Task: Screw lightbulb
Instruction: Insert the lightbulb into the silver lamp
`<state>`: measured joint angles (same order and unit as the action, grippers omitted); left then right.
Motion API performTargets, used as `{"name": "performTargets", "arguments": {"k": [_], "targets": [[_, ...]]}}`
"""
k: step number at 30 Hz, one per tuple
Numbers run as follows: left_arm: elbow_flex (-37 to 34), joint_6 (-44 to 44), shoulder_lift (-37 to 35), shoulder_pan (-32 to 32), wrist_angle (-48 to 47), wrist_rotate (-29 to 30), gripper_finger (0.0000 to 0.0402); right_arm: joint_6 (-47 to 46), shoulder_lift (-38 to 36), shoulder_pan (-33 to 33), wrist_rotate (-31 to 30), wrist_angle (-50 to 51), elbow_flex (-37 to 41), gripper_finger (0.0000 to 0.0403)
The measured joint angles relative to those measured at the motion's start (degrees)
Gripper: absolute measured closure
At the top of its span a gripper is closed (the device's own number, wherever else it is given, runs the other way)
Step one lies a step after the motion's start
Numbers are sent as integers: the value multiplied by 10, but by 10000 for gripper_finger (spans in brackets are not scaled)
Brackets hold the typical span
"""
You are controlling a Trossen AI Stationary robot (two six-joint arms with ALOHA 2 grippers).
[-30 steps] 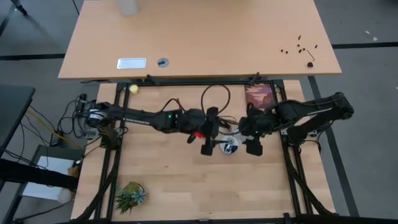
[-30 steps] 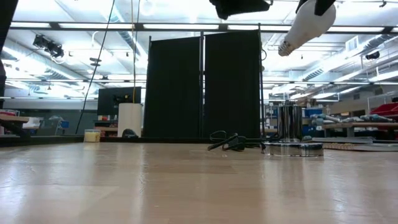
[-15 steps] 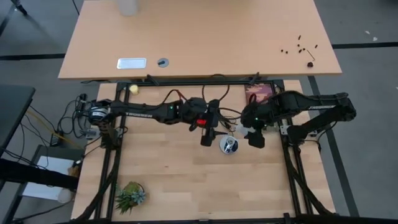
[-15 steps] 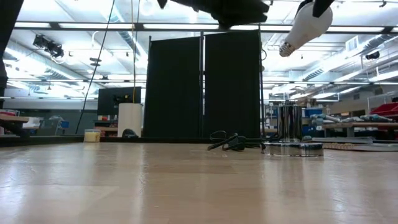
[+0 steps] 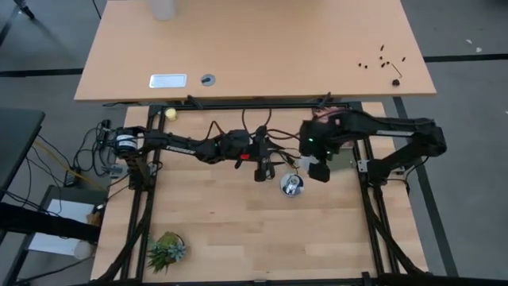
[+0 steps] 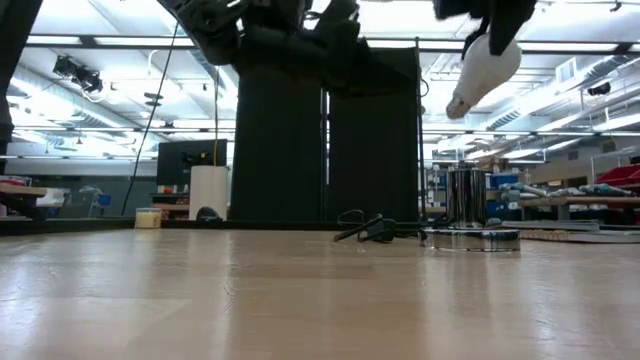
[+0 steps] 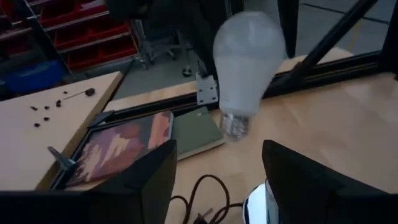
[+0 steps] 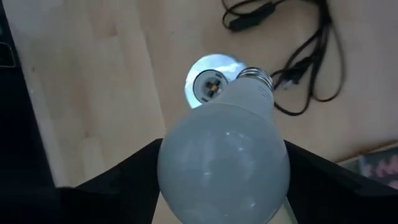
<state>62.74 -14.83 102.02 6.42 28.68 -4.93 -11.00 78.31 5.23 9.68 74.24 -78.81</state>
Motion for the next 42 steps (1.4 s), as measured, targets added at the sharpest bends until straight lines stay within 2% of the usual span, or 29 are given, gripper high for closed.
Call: {"name": "performTargets", "arguments": {"k": [6, 14, 20, 26, 42], "targets": [[0, -12, 36, 0, 9, -38, 161, 18, 50, 40, 89, 2, 0, 114], [0, 3, 92, -8, 72, -41, 161, 3, 104, 62, 168, 9, -4, 114], [0, 35, 112, -9, 94, -83, 161, 2, 137, 65, 172, 12, -47, 114], [0, 35, 113, -16, 115, -84, 161, 4, 151, 75, 165, 12, -84, 114], [-1, 58, 113, -49, 117, 4, 161, -13, 151, 96, 157, -11, -85, 114]]}}
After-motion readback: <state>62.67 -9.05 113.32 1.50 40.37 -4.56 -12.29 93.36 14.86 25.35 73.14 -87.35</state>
